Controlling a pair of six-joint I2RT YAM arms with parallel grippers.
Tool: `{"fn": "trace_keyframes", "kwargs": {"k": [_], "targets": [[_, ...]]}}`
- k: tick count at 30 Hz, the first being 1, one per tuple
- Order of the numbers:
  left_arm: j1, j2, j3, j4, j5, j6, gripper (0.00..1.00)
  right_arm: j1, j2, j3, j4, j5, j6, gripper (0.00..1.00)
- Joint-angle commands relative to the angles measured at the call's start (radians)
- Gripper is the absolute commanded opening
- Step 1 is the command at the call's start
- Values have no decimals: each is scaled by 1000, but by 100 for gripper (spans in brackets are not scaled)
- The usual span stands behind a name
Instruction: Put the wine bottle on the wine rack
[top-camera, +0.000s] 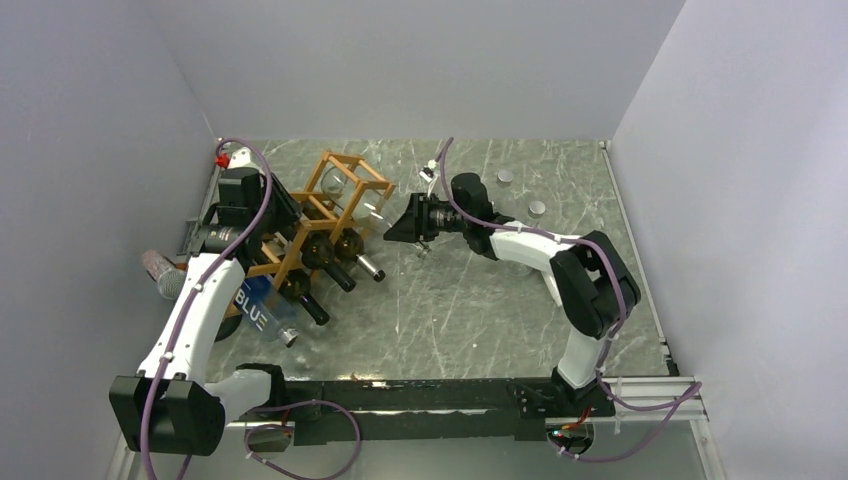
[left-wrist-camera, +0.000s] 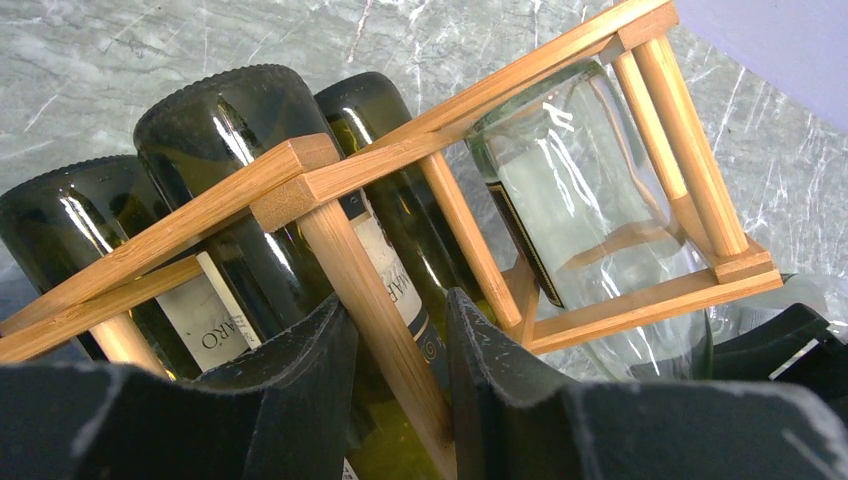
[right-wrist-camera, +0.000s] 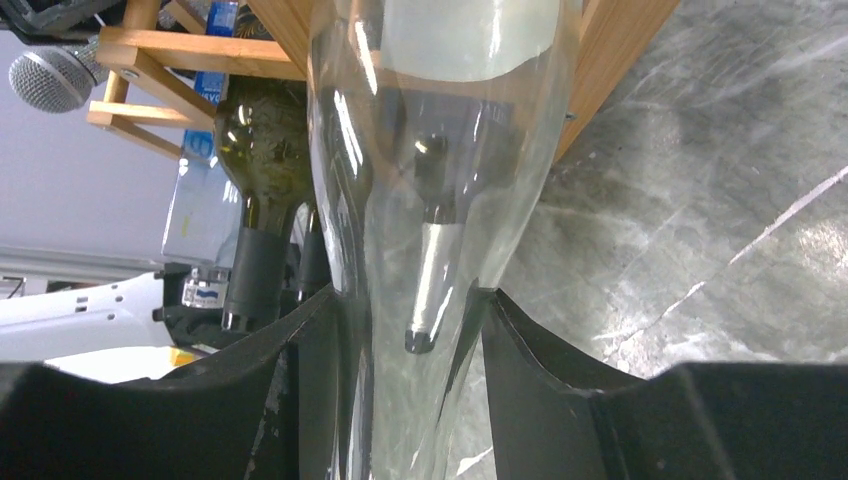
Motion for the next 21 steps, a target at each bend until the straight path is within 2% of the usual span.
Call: {"fn": "trace_keyframes", "kwargs": {"k": [1,14,21], "targets": [[0,-17,-12,-22,11,84,1,1,-12,61,404,78,29,0],[0,-1,-6,5,108,145,1,25,32,128,402,104,48,0],[0,8,-2,-1,102,131,1,41,67,199,346,171,62,0]]}}
